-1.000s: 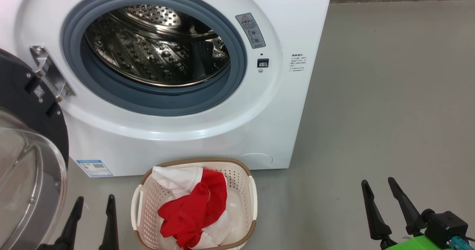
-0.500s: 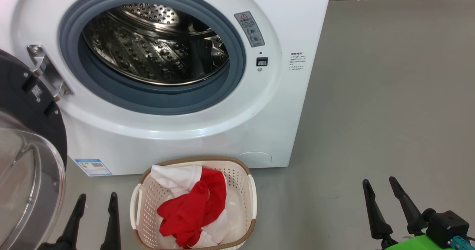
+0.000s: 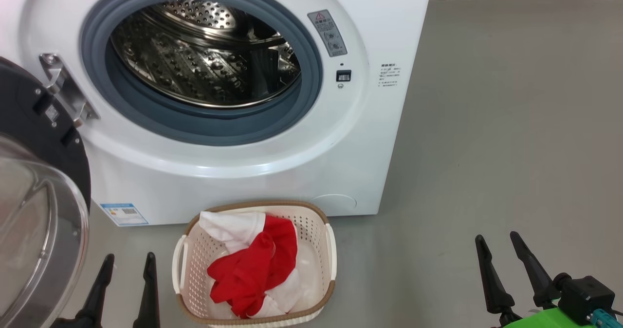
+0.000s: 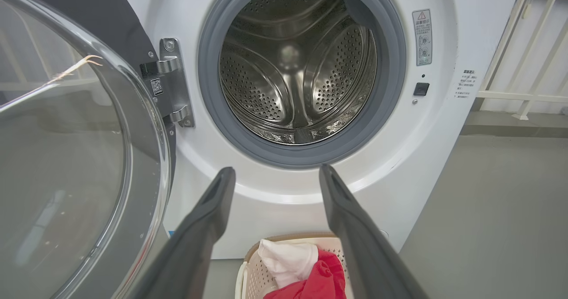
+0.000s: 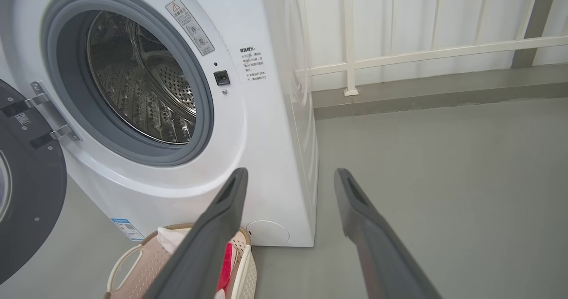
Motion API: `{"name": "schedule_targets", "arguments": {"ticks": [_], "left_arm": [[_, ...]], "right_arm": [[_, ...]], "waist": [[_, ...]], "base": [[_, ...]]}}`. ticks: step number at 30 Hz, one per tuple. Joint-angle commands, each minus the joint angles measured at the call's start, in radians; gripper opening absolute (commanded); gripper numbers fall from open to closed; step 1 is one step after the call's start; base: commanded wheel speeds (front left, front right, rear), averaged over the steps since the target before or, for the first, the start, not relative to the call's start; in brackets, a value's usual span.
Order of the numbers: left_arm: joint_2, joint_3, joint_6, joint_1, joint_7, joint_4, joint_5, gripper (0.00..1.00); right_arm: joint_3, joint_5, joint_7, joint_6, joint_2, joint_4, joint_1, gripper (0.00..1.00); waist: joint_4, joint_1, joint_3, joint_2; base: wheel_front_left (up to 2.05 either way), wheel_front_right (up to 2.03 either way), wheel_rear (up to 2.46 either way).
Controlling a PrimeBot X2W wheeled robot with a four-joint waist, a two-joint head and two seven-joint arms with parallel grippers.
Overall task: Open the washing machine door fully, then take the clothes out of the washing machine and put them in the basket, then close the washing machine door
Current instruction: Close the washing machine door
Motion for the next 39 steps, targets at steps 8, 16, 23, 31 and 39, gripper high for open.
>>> {"name": "schedule_targets", "arguments": {"ticks": [8, 16, 23, 31, 39], "left_arm": [[0.01, 0.027, 0.003, -0.02, -0.005, -0.032, 0.004, 1.0], [0.01, 0.023, 0.002, -0.016, -0.005, -0.03, 0.0, 1.0], [0.01, 0.015, 0.004, -0.013, -0.005, -0.03, -0.005, 1.0], [0.01, 0.0, 0.038, -0.004, -0.005, -0.019, -0.043, 1.0], [0.01, -0.038, 0.085, 0.009, -0.005, -0.012, -0.071, 1.0]], "right_arm": [[0.019, 0.001, -0.006, 0.006, -0.008, -0.023, -0.036, 1.0], [0.018, 0.003, -0.006, 0.006, -0.006, -0.02, -0.034, 1.0], [0.017, 0.003, -0.006, 0.006, -0.008, -0.021, -0.031, 1.0], [0.036, 0.001, -0.006, 0.006, -0.016, -0.016, -0.036, 1.0], [0.062, 0.005, -0.006, 0.006, -0.034, -0.003, -0.041, 1.0]], "waist": [[0.0, 0.0, -0.002, 0.0], [0.002, 0.0, -0.009, 0.0], [0.009, 0.0, -0.014, 0.0], [0.071, 0.0, -0.011, 0.0], [0.199, 0.0, -0.015, 0.0]], "base": [[-1.28, 1.28, 0.0], [-0.45, 0.45, 0.0], [0.0, 0.0, 0.0], [0.0, 0.0, 0.0], [0.0, 0.0, 0.0]]}}
